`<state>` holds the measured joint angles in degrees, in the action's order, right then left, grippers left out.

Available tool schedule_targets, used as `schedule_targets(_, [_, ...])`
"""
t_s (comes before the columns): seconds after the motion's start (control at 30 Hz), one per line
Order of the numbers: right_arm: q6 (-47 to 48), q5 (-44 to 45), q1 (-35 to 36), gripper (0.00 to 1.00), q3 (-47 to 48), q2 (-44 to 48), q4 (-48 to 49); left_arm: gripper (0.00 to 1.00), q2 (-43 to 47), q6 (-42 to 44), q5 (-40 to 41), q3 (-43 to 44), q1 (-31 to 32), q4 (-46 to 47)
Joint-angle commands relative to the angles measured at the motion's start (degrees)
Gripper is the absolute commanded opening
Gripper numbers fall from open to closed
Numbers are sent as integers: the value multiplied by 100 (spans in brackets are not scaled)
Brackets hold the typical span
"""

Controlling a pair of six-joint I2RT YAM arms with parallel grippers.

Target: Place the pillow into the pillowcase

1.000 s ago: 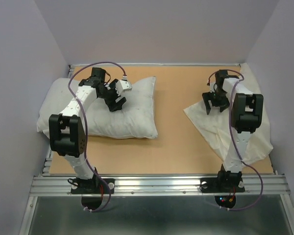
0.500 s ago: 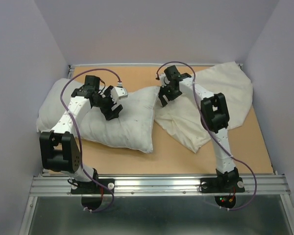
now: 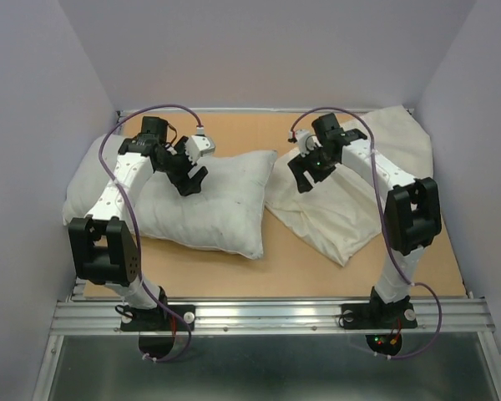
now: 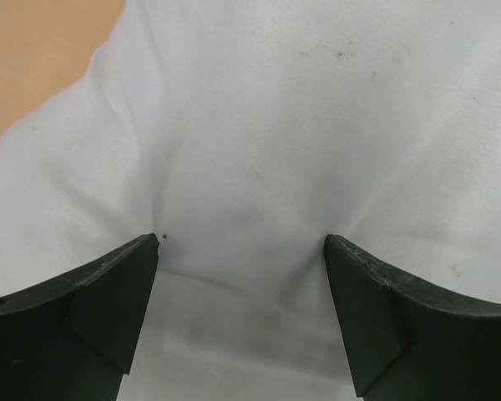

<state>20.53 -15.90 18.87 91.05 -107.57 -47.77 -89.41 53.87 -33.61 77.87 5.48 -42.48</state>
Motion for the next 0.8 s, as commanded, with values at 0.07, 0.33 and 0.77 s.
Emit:
schedule_targets(0.07, [240, -300, 222, 81, -614, 61, 22, 93, -200, -341, -119, 563, -178, -331])
schedule_targets(0.33, [188, 183, 547, 75, -974, -185, 531, 93, -270, -333, -120, 721, -284, -498])
schedule_targets(0.77, [4, 553, 574, 1, -948, 85, 796, 94, -367, 71, -155, 1248, -319, -946])
